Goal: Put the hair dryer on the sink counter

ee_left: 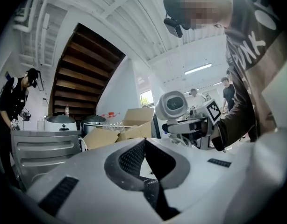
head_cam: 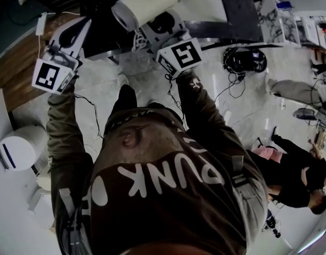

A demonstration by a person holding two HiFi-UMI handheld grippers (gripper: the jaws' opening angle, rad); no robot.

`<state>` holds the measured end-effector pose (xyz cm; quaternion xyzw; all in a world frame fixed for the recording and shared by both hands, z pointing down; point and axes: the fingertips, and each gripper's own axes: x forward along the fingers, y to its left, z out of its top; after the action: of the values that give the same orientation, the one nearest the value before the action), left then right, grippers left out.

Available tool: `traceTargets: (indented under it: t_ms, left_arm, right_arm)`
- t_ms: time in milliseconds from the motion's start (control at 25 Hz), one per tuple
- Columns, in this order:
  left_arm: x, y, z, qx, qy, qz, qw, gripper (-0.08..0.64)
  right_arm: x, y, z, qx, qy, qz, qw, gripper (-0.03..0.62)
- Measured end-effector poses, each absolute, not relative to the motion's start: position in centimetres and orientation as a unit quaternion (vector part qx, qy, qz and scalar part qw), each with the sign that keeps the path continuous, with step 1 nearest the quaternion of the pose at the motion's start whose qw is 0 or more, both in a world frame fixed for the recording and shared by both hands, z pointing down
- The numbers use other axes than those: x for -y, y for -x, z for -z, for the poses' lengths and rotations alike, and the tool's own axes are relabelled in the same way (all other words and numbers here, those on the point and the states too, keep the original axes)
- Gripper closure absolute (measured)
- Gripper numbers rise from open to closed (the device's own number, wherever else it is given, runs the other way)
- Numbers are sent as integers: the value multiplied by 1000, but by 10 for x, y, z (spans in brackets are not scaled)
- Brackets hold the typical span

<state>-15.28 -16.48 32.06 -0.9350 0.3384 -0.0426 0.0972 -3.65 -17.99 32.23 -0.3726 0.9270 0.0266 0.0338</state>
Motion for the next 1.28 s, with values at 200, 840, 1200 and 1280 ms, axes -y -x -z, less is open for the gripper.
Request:
traceTargets:
  t_ms: [200, 840, 1200, 1280]
  left_arm:
    - [201, 167, -328, -325, 940, 43, 92, 566]
    - [258, 163, -348, -334, 939, 50, 74, 566]
    - [267, 162, -348, -336, 937, 54, 72, 566]
    - [268, 162, -349, -337, 937, 55, 71, 566]
  right_arm:
    - [231, 55, -348, -918, 396, 24, -22, 433]
    - [360, 87, -477, -849, 392, 260, -241, 433]
    - [387, 90, -555, -781, 381, 345, -354, 431]
    - [388, 88, -568, -766, 383, 362, -367, 430]
